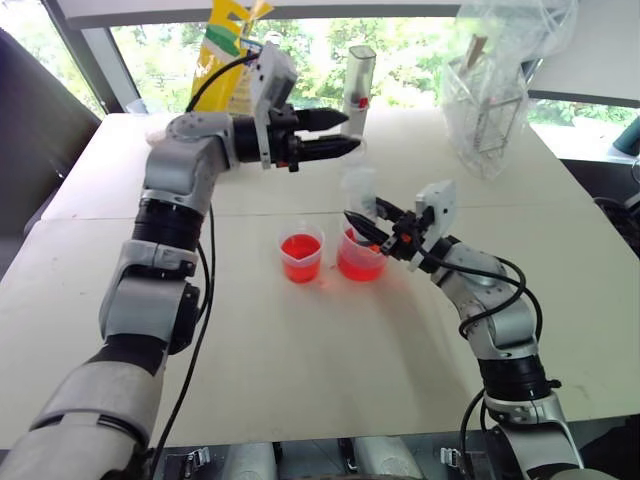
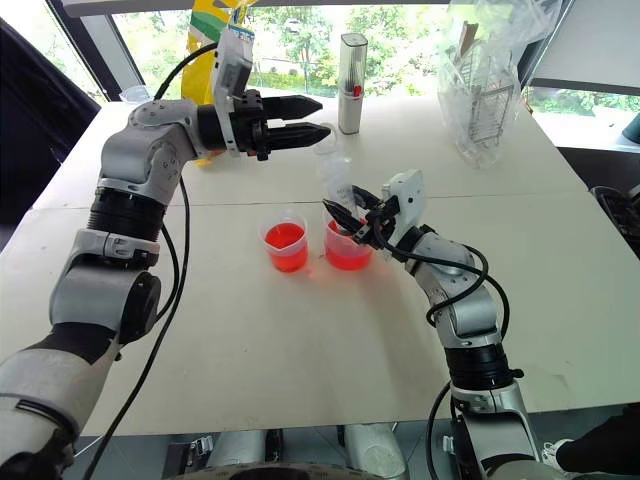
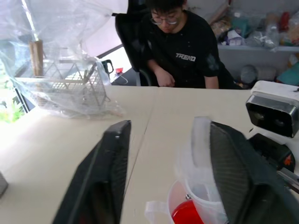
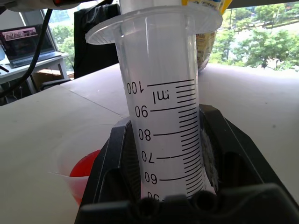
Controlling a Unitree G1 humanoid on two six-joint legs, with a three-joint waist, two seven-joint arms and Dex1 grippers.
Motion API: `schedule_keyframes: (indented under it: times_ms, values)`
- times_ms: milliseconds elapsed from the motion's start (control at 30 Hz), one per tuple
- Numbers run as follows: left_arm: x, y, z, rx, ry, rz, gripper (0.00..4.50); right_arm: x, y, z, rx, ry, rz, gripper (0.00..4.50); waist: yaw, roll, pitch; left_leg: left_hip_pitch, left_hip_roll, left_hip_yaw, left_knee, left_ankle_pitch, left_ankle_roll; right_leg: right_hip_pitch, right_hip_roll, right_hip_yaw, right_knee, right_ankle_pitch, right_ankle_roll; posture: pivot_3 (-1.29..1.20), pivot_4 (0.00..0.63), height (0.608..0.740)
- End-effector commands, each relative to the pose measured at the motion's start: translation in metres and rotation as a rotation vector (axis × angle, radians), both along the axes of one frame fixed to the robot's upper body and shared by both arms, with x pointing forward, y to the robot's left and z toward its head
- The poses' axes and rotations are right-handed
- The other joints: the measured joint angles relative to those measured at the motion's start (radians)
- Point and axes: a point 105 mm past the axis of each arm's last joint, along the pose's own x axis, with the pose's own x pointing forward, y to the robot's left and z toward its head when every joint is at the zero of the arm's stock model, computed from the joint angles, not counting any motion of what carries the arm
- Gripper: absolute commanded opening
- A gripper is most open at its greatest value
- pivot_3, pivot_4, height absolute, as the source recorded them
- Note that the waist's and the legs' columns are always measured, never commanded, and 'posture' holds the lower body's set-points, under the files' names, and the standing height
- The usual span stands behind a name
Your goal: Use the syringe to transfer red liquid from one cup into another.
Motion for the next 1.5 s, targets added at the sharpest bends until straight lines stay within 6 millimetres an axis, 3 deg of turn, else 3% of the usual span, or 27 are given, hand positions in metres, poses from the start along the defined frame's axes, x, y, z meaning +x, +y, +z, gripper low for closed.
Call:
schedule_keyframes:
  times_ms: [33, 267, 467, 733, 833, 933, 1067, 1267, 1367, 1500]
  values:
    - [-0.01, 0.009, 0.027, -0.063, -0.098, 0.01, 4.44, -0.002, 0.004, 0.002, -0.014, -0.001, 0.024, 1.37, 0.0, 0.0, 0.0, 0.0, 0.0, 0.0, 0.0, 0.0, 0.0, 0.0, 0.0, 0.0, 0.0, 0.0, 0.0, 0.0, 0.15, 0.74]
    - [-0.017, 0.037, 0.036, -0.129, -0.093, 0.066, 4.44, 0.0, 0.004, 0.007, -0.004, -0.007, 0.013, 1.37, -0.002, 0.0, 0.0, 0.001, 0.0, 0.0, 0.0, 0.0, 0.0, 0.0, 0.0, 0.0, 0.0, 0.0, 0.0, 0.0, 0.15, 0.74]
    - [-0.027, 0.07, 0.028, -0.086, -0.082, 0.149, 4.44, 0.0, 0.001, 0.019, 0.012, -0.035, 0.001, 1.37, 0.0, 0.0, 0.0, 0.001, 0.001, 0.0, 0.0, 0.0, 0.0, 0.0, 0.0, 0.001, 0.0, 0.0, 0.0, 0.0, 0.15, 0.74]
    - [-0.042, 0.1, 0.009, -0.025, -0.047, 0.234, 4.44, -0.003, -0.001, 0.087, 0.06, -0.206, 0.0, 1.37, 0.001, 0.0, 0.001, 0.0, 0.001, 0.0, 0.0, 0.0, 0.0, 0.0, -0.003, 0.001, 0.0, 0.0, 0.0, 0.0, 0.15, 0.74]
    - [-0.045, 0.107, 0.009, -0.026, -0.049, 0.266, 4.44, -0.008, 0.01, 0.119, 0.093, -0.268, 0.057, 1.37, 0.0, 0.0, 0.001, 0.0, 0.001, 0.0, 0.0, 0.0, 0.0, 0.0, -0.004, 0.001, 0.0, 0.0, 0.0, 0.0, 0.15, 0.74]
    - [-0.046, 0.112, 0.012, -0.034, -0.055, 0.284, 4.44, -0.011, 0.025, 0.131, 0.128, -0.272, 0.129, 1.37, 0.0, 0.0, 0.0, 0.0, 0.001, 0.0, 0.0, 0.0, 0.0, 0.0, -0.003, 0.001, 0.0, 0.0, 0.0, 0.0, 0.15, 0.74]
    - [-0.051, 0.114, 0.02, -0.05, -0.07, 0.288, 4.44, -0.012, 0.051, 0.127, 0.179, -0.226, 0.221, 1.37, -0.001, 0.0, 0.001, 0.0, 0.001, 0.0, -0.001, 0.0, 0.0, -0.001, -0.003, 0.001, 0.0, 0.0, 0.0, 0.0, 0.15, 0.74]
    - [-0.059, 0.121, 0.031, -0.05, -0.098, 0.307, 4.44, -0.009, 0.08, 0.099, 0.187, -0.166, 0.291, 1.37, -0.001, 0.0, 0.001, 0.0, 0.002, 0.001, -0.001, 0.0, 0.0, -0.001, -0.004, 0.001, 0.0, 0.0, 0.0, 0.0, 0.15, 0.74]
    - [-0.063, 0.122, 0.038, -0.055, -0.108, 0.307, 4.44, -0.006, 0.087, 0.074, 0.16, -0.134, 0.301, 1.37, 0.001, 0.0, 0.0, 0.0, 0.002, 0.0, -0.001, 0.0, 0.0, -0.001, -0.004, 0.001, 0.0, 0.0, 0.0, 0.0, 0.15, 0.74]
    - [-0.07, 0.117, 0.047, -0.081, -0.106, 0.27, 4.44, -0.005, 0.088, 0.058, 0.147, -0.11, 0.301, 1.37, 0.0, 0.0, 0.001, -0.001, 0.001, 0.001, 0.0, 0.0, 0.0, -0.001, -0.004, 0.001, 0.0, 0.0, 0.0, 0.0, 0.15, 0.74]
